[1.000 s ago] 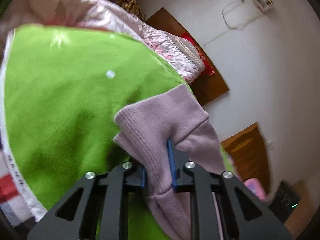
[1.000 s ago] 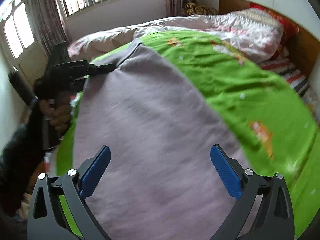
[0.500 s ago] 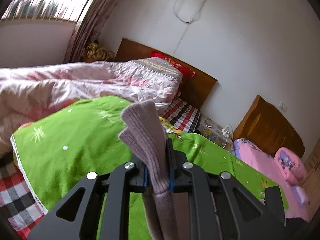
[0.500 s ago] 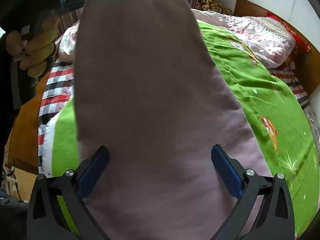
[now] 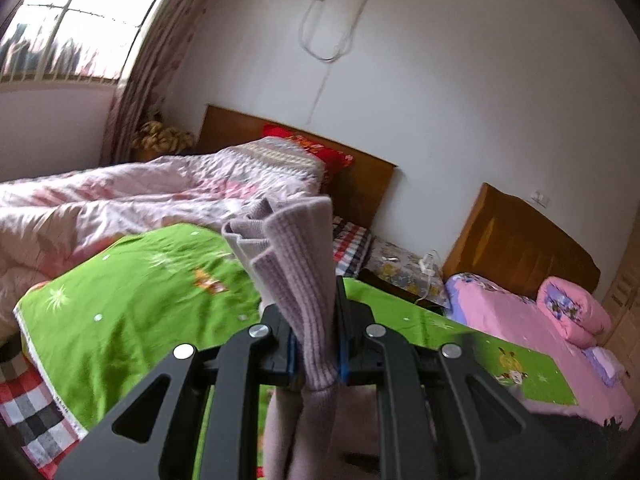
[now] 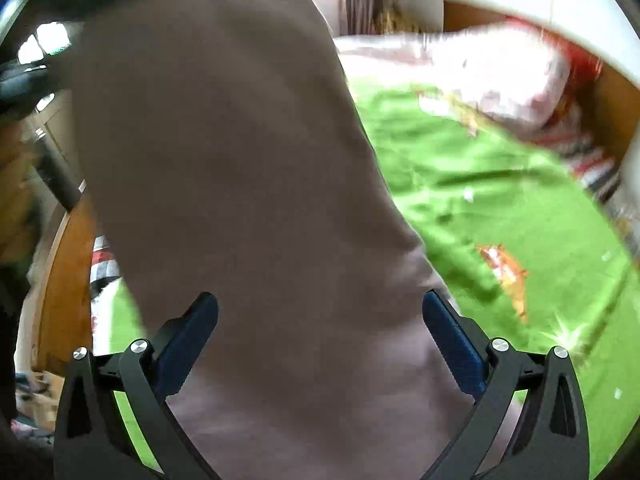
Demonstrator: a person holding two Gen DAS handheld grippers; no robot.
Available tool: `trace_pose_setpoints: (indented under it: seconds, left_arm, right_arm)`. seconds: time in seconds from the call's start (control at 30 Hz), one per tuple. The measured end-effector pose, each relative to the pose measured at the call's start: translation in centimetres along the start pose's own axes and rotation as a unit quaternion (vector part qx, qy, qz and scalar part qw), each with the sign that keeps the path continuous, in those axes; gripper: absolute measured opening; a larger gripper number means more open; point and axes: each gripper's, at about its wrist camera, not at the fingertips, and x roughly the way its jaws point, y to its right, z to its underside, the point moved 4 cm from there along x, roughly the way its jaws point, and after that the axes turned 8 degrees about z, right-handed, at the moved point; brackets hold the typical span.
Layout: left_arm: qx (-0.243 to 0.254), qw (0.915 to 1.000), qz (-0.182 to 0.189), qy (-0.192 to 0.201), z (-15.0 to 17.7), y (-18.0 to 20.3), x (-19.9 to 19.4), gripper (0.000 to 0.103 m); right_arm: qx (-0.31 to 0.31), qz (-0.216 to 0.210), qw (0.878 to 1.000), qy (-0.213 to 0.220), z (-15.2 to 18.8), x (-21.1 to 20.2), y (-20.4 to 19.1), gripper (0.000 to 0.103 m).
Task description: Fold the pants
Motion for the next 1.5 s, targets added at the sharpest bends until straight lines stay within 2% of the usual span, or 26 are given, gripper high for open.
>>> trace_pose_setpoints:
  seconds: [0.07,0.13,0.27,0.33,0.43,0.47,0.5,0.53,0.6,0.63,0.7,0.73,0.77,0.8,0.87,0.9,1.0,1.1,1.13,1.2,1.23,1.3,1.4,1.43,1.47,1.5]
  left_arm:
    - [0.017,0.9998,0.007,0.003,-0.1,2.0,0.0,0.014]
    - [0.032,0.9993,0.019,0.004,-0.2,4.0,-0.1,0.014]
    - [0.082,0.9952,0.052,-0.002,0.4,9.7,-0.8,0.013]
    - [0.115,0.9907,0.073,-0.01,1.5,13.2,-0.9,0.013]
    - [0.155,0.9794,0.12,-0.046,5.2,19.0,0.1,0.013]
    - [0.172,0.9741,0.131,-0.066,6.9,20.7,0.8,0.013]
    - [0.204,0.9638,0.139,-0.102,9.8,23.0,2.0,0.014]
    - [0.224,0.9557,0.14,-0.13,11.9,24.2,3.0,0.014]
    - [0.262,0.9281,0.151,-0.217,17.5,26.1,5.7,0.016]
    - [0.284,0.9065,0.154,-0.272,21.1,26.5,7.2,0.018]
    - [0.3,0.8872,0.155,-0.314,24.2,26.4,8.2,0.03]
    - [0.293,0.8904,0.171,-0.303,23.8,26.5,7.8,0.039]
    - [0.271,0.8927,0.198,-0.301,22.9,26.4,7.4,0.063]
    - [0.238,0.8984,0.229,-0.289,21.6,26.1,6.7,0.075]
    - [0.202,0.9089,0.252,-0.265,19.5,25.2,5.6,0.084]
    - [0.183,0.913,0.26,-0.255,18.5,24.7,5.0,0.087]
    - [0.107,0.9286,0.265,-0.236,15.8,21.7,3.6,0.095]
    - [0.049,0.9509,0.205,-0.227,14.4,16.6,3.3,0.095]
    - [0.037,0.9577,0.175,-0.225,14.4,14.6,3.1,0.095]
    - [0.017,0.9651,0.131,-0.226,14.9,11.6,2.6,0.095]
    - [0.008,0.9668,0.119,-0.226,14.8,10.3,2.3,0.095]
    - [-0.006,0.9691,0.094,-0.228,15.4,8.1,2.0,0.095]
    - [-0.016,0.9706,0.083,-0.225,15.9,6.9,0.5,0.095]
    - [-0.017,0.9712,0.081,-0.223,16.0,6.1,-0.3,0.095]
    - [-0.017,0.9715,0.079,-0.223,16.1,5.9,-0.6,0.095]
    - [-0.017,0.9717,0.077,-0.223,16.2,5.5,-1.4,0.095]
  right_arm:
    - [-0.022,-0.003,1.0,0.0,-0.4,-0.1,0.1,0.098]
    - [-0.012,0.006,1.0,0.005,-0.2,-1.9,0.6,0.098]
    - [0.047,0.022,0.996,0.071,2.6,-8.6,4.2,0.098]
    - [0.131,0.031,0.985,0.104,5.5,-12.6,8.0,0.098]
    - [0.288,0.007,0.946,0.148,11.3,-17.8,13.9,0.098]
    - [0.328,0.0,0.931,0.161,13.3,-19.1,15.4,0.098]
    - [0.377,-0.002,0.909,0.176,16.0,-20.6,16.9,0.098]
    - [0.409,-0.002,0.894,0.183,17.6,-21.4,18.0,0.098]
    - [0.462,-0.011,0.866,0.193,21.3,-22.7,19.4,0.098]
    - [0.475,-0.012,0.858,0.193,22.5,-23.0,19.9,0.099]
    - [0.489,-0.002,0.853,0.183,24.8,-23.7,19.7,0.098]
    - [0.491,0.003,0.852,0.179,25.5,-23.9,19.3,0.098]
    - [0.492,0.005,0.853,0.176,26.2,-24.1,18.9,0.098]
    - [0.493,0.001,0.853,0.173,26.8,-24.1,18.4,0.098]
    - [0.496,-0.012,0.853,0.164,27.4,-23.5,17.2,0.098]
    - [0.49,-0.023,0.858,0.152,27.2,-22.9,16.1,0.098]
    - [0.467,-0.054,0.877,0.104,26.9,-20.7,12.5,0.098]
    - [0.437,-0.069,0.896,0.031,26.2,-17.9,8.6,0.096]
    - [0.423,-0.06,0.904,0.026,25.9,-17.7,7.7,0.096]
    - [0.389,-0.059,0.919,0.014,24.3,-17.1,6.2,0.095]
    - [0.383,-0.074,0.921,0.01,23.4,-16.8,5.6,0.089]
    - [0.37,-0.09,0.924,-0.006,22.1,-15.8,4.7,0.087]
    - [0.385,-0.088,0.919,-0.005,20.7,-14.7,5.0,0.086]
    - [0.396,-0.094,0.913,0.007,20.4,-14.7,5.3,0.08]
    - [0.415,-0.103,0.904,0.017,20.2,-14.5,5.9,0.078]
    - [0.445,-0.111,0.889,0.016,20.4,-14.0,6.7,0.075]
